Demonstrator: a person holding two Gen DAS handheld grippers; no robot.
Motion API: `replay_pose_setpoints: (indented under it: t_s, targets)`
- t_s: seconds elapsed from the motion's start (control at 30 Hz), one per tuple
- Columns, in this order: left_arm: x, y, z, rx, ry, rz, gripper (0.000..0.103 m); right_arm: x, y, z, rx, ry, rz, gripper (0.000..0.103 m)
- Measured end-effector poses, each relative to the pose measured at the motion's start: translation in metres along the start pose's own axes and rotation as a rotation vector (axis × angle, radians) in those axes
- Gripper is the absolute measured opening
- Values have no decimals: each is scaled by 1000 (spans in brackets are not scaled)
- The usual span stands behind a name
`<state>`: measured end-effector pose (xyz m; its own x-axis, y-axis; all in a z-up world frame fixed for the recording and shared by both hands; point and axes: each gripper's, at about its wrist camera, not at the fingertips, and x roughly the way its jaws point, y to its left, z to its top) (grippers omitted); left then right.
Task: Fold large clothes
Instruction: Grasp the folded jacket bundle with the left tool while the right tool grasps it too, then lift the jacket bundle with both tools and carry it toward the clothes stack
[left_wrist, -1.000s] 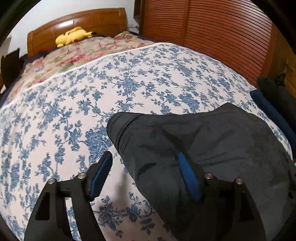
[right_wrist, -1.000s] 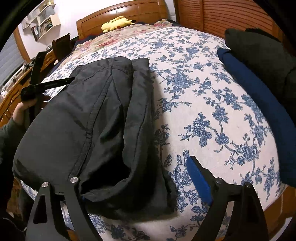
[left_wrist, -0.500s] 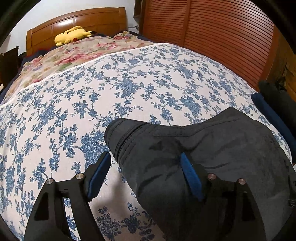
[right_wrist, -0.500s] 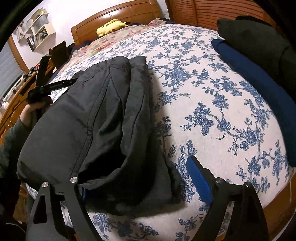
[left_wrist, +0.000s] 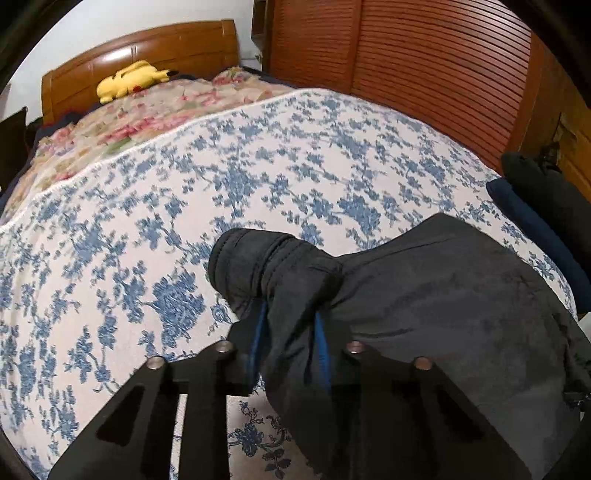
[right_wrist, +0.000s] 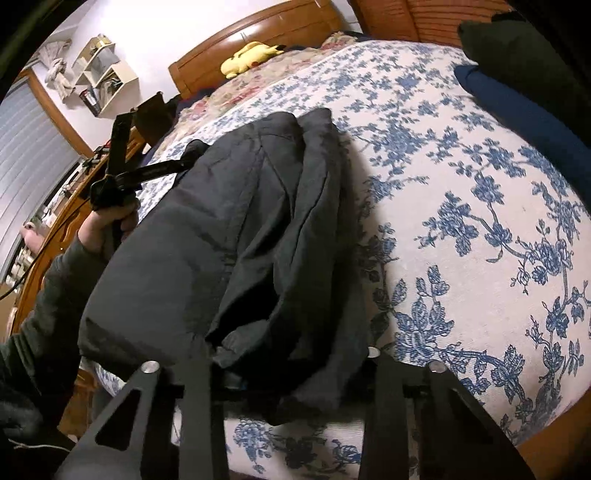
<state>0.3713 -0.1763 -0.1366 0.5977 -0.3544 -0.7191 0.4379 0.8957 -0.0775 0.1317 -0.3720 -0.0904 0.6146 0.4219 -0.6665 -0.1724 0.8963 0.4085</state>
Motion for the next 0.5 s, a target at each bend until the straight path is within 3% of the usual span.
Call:
replay_pose_setpoints:
  t_s: [0.27, 0.5]
  targets:
    - [-45, -2, 7, -3, -93, 40, 17, -12, 11, 11, -93, -73, -23, 18]
    - [-90, -30, 16, 41, -162, 49, 17, -34, 7, 30, -156, -159, -49, 17]
